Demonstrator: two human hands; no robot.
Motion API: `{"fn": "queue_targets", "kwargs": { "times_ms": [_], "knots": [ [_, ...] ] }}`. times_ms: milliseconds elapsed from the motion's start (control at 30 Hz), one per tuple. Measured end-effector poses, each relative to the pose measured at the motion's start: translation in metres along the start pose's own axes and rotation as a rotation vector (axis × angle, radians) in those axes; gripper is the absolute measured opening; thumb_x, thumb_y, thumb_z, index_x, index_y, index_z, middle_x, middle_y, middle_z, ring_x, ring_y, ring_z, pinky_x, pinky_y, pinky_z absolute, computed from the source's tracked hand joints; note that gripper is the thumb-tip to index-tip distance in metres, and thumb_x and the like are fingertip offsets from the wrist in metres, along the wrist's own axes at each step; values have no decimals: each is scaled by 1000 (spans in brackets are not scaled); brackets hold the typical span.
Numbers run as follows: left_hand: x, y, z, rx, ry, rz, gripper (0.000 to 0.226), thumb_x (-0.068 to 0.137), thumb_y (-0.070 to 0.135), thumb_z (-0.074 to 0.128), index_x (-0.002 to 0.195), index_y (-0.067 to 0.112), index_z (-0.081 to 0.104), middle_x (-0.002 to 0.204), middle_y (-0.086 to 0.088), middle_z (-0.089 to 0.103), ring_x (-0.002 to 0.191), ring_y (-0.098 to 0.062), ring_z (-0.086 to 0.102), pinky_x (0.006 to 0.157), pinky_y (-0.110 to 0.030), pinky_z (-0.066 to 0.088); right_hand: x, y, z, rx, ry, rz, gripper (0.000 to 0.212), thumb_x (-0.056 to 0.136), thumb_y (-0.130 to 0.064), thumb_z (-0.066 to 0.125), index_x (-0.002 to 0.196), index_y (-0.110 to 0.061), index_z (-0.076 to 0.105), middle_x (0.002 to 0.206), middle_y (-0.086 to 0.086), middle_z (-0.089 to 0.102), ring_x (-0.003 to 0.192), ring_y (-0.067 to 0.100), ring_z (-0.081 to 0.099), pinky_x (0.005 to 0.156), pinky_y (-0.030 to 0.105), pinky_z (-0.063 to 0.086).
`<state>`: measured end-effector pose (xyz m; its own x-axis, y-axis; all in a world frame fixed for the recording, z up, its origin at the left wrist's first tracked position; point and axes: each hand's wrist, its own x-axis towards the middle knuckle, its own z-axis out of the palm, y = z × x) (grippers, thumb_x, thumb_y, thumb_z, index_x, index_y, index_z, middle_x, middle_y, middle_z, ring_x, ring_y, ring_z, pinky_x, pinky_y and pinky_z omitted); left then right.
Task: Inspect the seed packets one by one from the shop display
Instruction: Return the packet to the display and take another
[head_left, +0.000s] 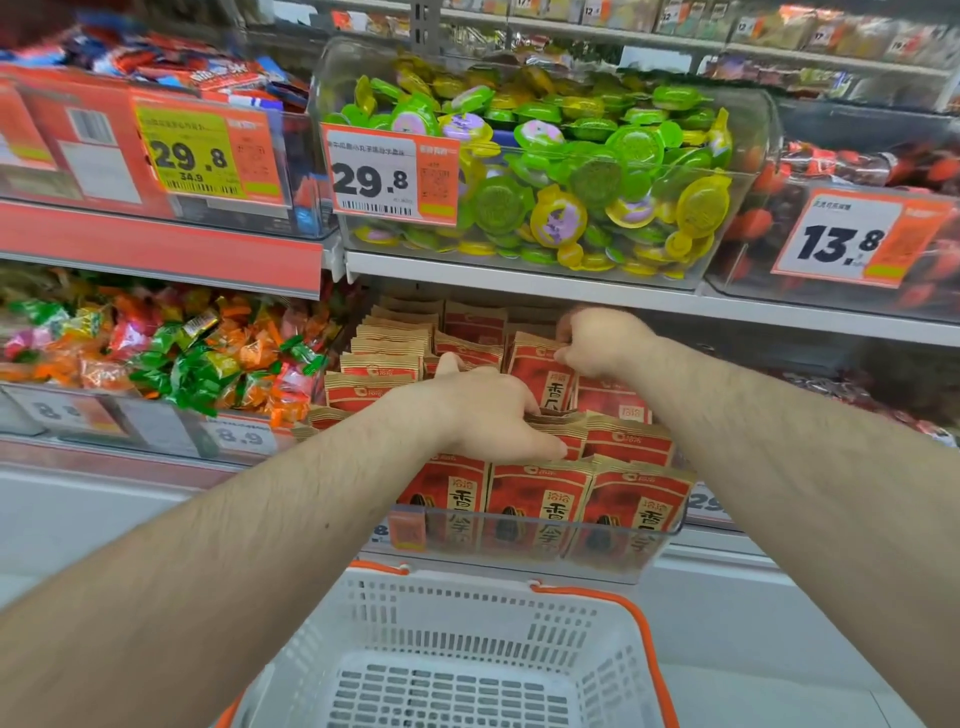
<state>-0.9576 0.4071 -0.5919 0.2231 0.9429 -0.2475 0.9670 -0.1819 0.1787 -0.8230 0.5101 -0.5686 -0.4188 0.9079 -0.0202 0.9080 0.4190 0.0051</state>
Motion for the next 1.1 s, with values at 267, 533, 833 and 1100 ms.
{"fn": "queue_targets", "kwargs": {
  "times_ms": [267,533,833,1100],
  "knots": [
    [0,1,4,-14,22,-12,80,70,81,30,127,34,60,132,6,56,138,-23,32,115,-63,0,10,-15,-5,-62,-117,34,28,101,-19,48,118,-4,63,115,11,65,101,25,60,73,28,41],
    [-3,1,8,-33,65,-2,71,76,78,30,121,32,62,126,6,56,133,-22,35,115,-61,4,-3,0,-4,-61,-6,34,42,97,-42,53,123,-9,56,120,11,64,111,30,60,83,34,46],
    [-15,6,10,35,133,-33,62,92,65,33,130,25,61,141,5,52,142,-21,27,116,-61,2,-37,2,-9,9,-123,-155,17,90,-22,48,93,-32,62,82,-10,62,104,23,54,102,39,34],
    [-34,11,18,116,271,-118,58,99,58,24,143,29,50,158,-1,30,148,-25,11,117,-61,3,-30,-11,-4,99,-241,-62,28,87,-35,52,107,-38,71,79,-5,62,116,23,43,106,48,22]
  ]
}}
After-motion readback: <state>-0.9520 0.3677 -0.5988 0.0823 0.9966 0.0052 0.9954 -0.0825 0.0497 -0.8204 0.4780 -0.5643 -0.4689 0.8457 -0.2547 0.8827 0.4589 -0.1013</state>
